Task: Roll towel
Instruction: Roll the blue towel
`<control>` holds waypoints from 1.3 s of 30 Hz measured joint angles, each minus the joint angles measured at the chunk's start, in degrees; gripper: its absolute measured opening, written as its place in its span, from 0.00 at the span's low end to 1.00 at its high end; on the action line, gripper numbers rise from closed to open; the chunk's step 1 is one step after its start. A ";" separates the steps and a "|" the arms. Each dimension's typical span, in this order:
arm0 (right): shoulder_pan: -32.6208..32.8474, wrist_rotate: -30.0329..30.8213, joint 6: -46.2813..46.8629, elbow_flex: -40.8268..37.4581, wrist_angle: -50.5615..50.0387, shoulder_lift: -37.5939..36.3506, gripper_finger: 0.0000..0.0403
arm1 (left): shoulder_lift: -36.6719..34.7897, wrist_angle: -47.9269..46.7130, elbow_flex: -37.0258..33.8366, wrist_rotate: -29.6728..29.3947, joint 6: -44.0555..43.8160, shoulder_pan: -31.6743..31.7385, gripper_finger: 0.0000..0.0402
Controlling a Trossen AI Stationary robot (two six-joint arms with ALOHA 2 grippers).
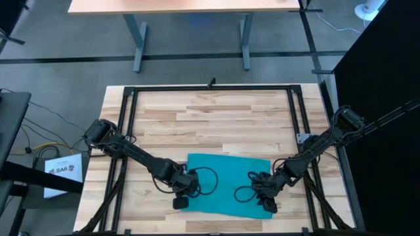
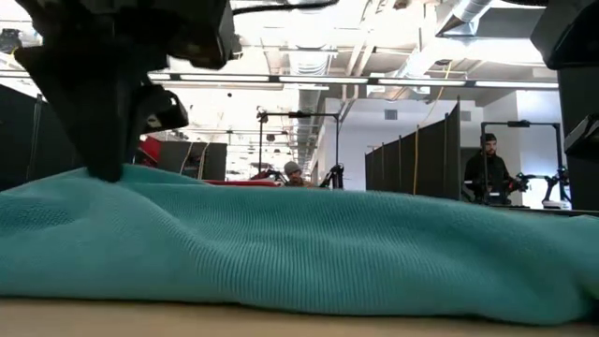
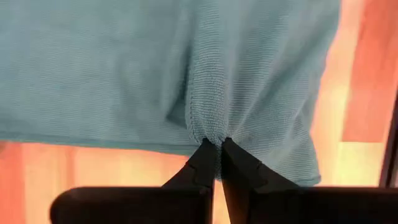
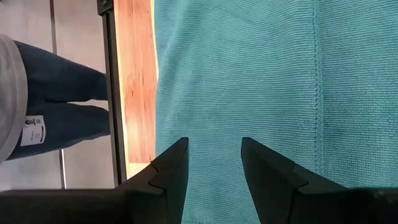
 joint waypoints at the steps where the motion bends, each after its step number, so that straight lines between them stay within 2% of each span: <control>1: 0.10 -0.01 0.01 0.00 0.01 0.00 0.33 | 0.00 1.14 0.00 -0.51 0.06 -0.26 0.01; 5: 0.30 -0.02 -0.06 0.00 -0.13 0.00 0.33 | 0.00 5.55 0.00 -4.45 1.04 0.01 0.04; 10: 0.31 -0.02 0.35 0.00 -2.11 0.00 0.33 | 0.00 5.97 0.00 -4.75 2.34 1.83 0.12; 15: -0.34 -0.04 -3.77 0.00 -1.35 0.00 0.34 | 0.00 4.91 0.00 -3.13 3.74 2.64 0.25; 18: -1.06 -0.02 -5.34 0.02 -1.06 0.00 0.34 | -0.01 2.17 0.02 -2.83 3.27 2.64 0.32; 23: 0.30 -0.02 -6.26 0.25 -1.16 0.00 0.34 | -0.63 -7.88 1.29 -1.34 -0.88 0.39 0.40; 27: 1.98 -0.06 -7.53 1.84 -0.84 -0.04 0.34 | -0.76 -11.51 7.06 -1.65 -2.66 -3.05 0.42; 31: 2.16 1.25 -7.88 2.36 -1.08 -0.05 0.34 | -0.89 -8.72 11.13 -6.51 -2.45 -4.53 0.41; 39: 2.41 2.82 -7.41 2.29 0.51 6.78 0.34 | -0.92 2.01 6.65 -7.49 -6.08 -3.17 0.40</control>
